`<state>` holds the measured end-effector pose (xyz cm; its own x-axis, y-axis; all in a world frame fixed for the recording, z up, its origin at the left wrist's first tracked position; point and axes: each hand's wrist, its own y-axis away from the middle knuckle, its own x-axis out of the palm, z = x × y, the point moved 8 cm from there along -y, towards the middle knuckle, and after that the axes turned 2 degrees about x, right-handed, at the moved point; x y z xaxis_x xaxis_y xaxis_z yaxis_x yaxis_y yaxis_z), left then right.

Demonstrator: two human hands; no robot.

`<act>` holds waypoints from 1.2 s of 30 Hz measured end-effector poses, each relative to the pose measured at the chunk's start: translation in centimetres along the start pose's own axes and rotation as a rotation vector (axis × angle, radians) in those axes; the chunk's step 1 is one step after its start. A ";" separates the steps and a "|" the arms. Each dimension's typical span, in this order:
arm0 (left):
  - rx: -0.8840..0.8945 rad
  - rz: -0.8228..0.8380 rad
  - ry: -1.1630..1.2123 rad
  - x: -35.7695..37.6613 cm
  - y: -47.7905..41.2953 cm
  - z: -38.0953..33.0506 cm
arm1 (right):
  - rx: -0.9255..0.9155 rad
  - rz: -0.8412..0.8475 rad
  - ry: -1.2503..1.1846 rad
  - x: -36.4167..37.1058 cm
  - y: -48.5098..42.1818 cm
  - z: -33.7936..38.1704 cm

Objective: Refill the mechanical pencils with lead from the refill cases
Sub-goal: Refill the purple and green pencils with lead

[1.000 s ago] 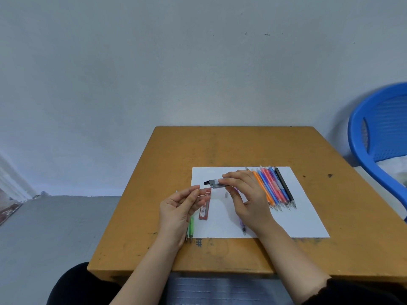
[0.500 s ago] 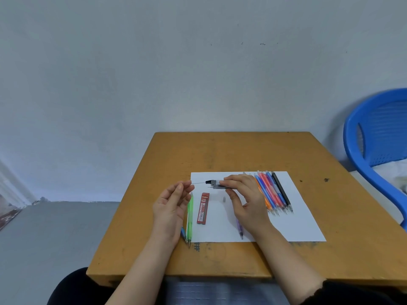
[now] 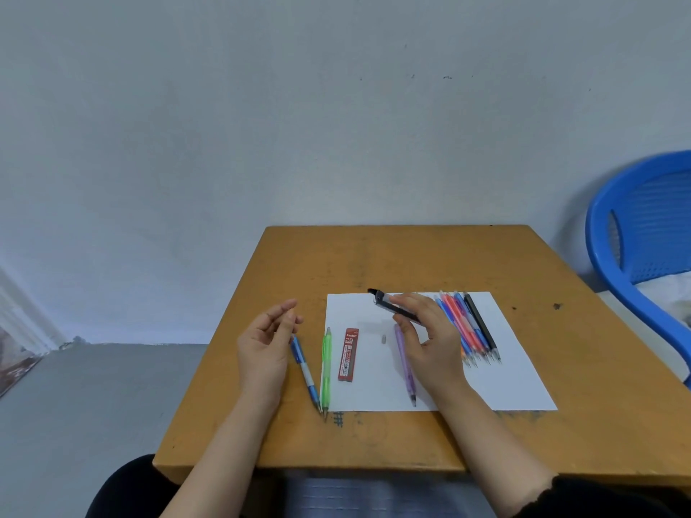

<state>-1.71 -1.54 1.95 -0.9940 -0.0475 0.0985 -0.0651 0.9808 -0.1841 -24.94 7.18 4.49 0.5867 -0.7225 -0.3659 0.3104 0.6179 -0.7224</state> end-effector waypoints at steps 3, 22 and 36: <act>0.072 -0.055 -0.045 -0.5 0.6 0.1 | -0.015 -0.003 -0.017 0.0 0.0 0.1; 0.243 -0.016 -0.219 -0.1 1.1 0.1 | -0.069 0.011 0.013 0.1 -0.3 0.5; 0.251 -0.022 -0.216 -0.3 1.1 0.3 | 0.007 -0.073 -0.067 -0.5 0.0 -0.2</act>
<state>-1.54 -0.54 1.42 -0.9860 -0.1335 -0.0997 -0.0796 0.9030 -0.4223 -25.39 7.48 4.50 0.6112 -0.7432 -0.2723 0.3593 0.5670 -0.7412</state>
